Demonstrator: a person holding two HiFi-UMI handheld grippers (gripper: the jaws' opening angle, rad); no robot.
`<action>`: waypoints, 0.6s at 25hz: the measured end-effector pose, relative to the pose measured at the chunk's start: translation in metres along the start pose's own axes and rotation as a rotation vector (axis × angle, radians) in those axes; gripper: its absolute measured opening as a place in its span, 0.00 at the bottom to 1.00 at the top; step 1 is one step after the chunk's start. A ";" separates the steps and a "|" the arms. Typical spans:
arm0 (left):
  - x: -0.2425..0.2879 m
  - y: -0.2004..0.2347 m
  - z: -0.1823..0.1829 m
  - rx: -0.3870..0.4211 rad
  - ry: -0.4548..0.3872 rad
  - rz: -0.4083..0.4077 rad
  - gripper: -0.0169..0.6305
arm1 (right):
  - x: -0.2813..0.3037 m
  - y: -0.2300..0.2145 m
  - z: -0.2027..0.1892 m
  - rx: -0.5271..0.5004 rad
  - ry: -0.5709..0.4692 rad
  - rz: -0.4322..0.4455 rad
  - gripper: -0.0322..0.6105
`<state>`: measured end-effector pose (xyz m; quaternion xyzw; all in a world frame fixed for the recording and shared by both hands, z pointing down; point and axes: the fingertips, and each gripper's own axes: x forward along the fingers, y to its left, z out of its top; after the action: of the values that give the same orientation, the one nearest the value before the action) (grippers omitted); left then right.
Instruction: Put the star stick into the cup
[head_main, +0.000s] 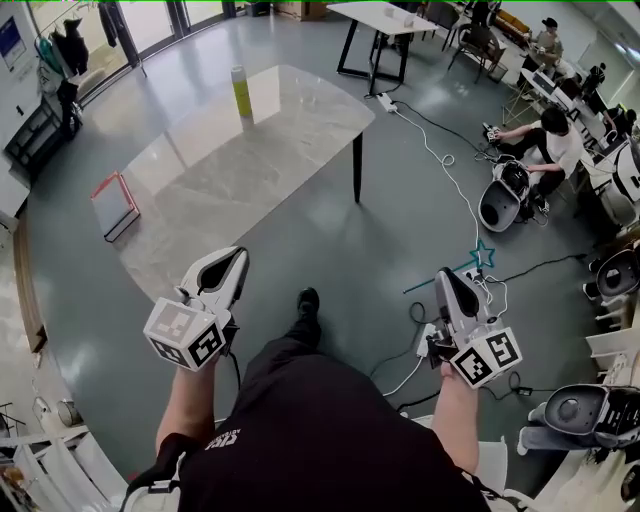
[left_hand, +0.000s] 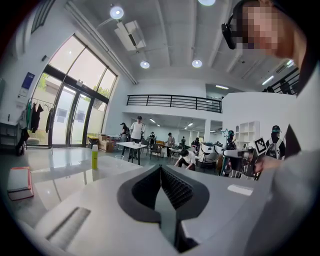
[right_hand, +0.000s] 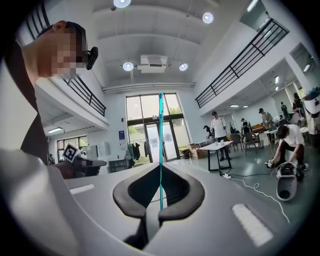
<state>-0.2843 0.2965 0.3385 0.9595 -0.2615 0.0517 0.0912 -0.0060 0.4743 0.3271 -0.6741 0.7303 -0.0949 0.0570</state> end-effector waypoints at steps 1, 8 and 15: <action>0.009 -0.002 0.000 0.000 0.002 -0.008 0.03 | 0.002 -0.005 0.001 0.001 0.004 -0.002 0.08; 0.084 0.007 0.007 -0.012 0.004 -0.038 0.03 | 0.036 -0.057 0.008 0.021 0.026 -0.020 0.08; 0.153 0.054 0.027 -0.040 -0.004 -0.033 0.03 | 0.118 -0.095 0.030 0.021 0.046 0.001 0.08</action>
<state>-0.1794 0.1700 0.3427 0.9617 -0.2469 0.0431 0.1107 0.0826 0.3485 0.3234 -0.6705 0.7309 -0.1181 0.0475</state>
